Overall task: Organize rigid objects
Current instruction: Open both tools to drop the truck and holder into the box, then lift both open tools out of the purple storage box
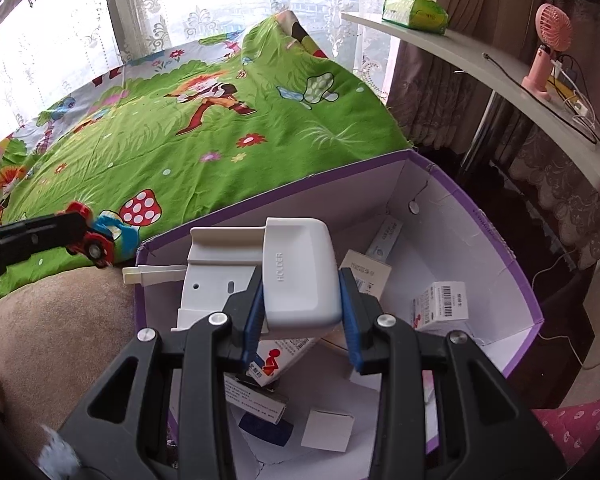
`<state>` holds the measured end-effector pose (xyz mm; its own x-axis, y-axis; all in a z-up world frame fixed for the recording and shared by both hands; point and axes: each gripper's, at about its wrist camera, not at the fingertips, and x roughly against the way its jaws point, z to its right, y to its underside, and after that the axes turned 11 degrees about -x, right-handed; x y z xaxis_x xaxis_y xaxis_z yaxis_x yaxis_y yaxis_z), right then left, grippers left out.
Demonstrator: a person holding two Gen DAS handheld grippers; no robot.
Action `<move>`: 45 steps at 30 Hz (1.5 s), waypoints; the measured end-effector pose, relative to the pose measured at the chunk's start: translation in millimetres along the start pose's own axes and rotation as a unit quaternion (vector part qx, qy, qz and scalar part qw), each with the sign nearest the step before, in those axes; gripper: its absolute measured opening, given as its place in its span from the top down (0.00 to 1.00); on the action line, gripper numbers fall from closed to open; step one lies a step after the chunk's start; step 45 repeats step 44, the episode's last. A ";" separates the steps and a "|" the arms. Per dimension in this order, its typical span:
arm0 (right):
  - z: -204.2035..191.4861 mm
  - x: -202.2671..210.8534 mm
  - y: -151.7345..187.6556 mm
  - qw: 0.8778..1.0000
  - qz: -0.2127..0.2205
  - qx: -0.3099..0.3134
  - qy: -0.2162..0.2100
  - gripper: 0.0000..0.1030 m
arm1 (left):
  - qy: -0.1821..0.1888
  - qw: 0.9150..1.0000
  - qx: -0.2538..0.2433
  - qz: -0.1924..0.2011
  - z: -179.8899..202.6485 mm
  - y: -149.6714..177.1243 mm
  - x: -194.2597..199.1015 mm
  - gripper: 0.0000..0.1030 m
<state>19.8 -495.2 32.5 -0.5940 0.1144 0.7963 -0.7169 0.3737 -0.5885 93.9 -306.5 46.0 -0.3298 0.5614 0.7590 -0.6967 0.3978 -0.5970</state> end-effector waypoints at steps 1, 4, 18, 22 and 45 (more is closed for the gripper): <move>0.4 1.8 0.4 1.000 0.001 0.000 0.002 0.62 | 0.008 1.000 -0.004 -0.003 6.7 -0.6 -6.1 0.62; 3.5 6.2 1.1 1.000 0.003 -0.005 0.011 0.62 | 0.021 1.000 -0.003 -0.008 16.9 2.9 -9.7 0.59; 2.6 37.9 20.2 0.999 0.011 -0.011 0.030 0.36 | 0.035 0.996 0.072 -0.046 23.5 52.8 6.1 0.18; 7.5 48.7 28.2 0.999 0.010 -0.023 0.036 0.36 | 0.011 0.997 0.045 -0.056 33.2 57.8 1.0 0.16; 21.0 50.4 43.0 0.998 -0.009 -0.032 0.044 0.36 | -0.004 0.996 -0.031 -0.079 51.4 60.1 -12.8 0.00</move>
